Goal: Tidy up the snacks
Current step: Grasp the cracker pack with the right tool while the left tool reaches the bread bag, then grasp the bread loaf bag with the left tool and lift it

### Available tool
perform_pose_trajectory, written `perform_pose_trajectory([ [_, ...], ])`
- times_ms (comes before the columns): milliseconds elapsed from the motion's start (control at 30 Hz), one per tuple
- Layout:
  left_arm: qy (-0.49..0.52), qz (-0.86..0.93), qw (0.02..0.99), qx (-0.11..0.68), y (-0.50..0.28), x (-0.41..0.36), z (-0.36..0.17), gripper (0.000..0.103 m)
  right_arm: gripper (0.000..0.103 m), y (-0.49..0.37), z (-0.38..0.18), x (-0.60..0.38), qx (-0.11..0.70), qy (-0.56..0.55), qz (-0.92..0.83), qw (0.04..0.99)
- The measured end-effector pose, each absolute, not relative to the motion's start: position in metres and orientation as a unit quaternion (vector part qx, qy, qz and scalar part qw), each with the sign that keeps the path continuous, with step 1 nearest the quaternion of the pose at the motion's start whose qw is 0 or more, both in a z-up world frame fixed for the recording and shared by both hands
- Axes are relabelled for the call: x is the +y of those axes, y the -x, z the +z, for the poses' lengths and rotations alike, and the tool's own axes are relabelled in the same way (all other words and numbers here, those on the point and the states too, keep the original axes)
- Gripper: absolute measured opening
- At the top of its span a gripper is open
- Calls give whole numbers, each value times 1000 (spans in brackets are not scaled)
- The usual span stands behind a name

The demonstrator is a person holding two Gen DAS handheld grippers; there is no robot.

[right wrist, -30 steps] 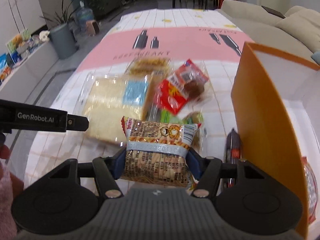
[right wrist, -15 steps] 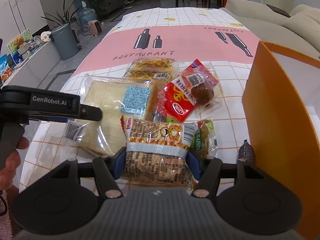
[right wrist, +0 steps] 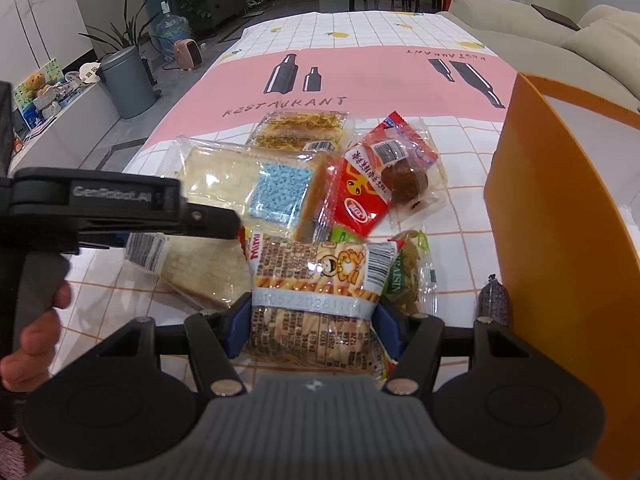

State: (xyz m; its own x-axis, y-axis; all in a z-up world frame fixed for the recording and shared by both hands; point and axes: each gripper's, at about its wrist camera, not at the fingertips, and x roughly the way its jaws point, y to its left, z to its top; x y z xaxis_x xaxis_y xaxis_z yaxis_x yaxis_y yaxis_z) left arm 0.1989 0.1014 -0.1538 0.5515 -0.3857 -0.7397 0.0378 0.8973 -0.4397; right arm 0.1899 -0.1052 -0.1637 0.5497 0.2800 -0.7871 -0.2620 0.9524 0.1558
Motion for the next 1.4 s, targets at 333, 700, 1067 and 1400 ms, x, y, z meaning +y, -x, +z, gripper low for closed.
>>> perform_pose_trajectory([
  [333, 174, -151, 879, 418, -147, 78, -97, 39, 61, -190, -160, -128, 468, -48, 127, 873],
  [700, 95, -152, 881, 438, -101, 22, -51, 22, 58, -157, -149, -146, 505, -92, 143, 846],
  [1067, 7, -90, 883, 461, -90, -17, -59, 30, 58, -113, -138, -156, 508, -111, 165, 838],
  [1400, 0, -66, 868, 492, -111, -22, -74, 49, 58, -118, -138, -160, 486, -122, 184, 846],
])
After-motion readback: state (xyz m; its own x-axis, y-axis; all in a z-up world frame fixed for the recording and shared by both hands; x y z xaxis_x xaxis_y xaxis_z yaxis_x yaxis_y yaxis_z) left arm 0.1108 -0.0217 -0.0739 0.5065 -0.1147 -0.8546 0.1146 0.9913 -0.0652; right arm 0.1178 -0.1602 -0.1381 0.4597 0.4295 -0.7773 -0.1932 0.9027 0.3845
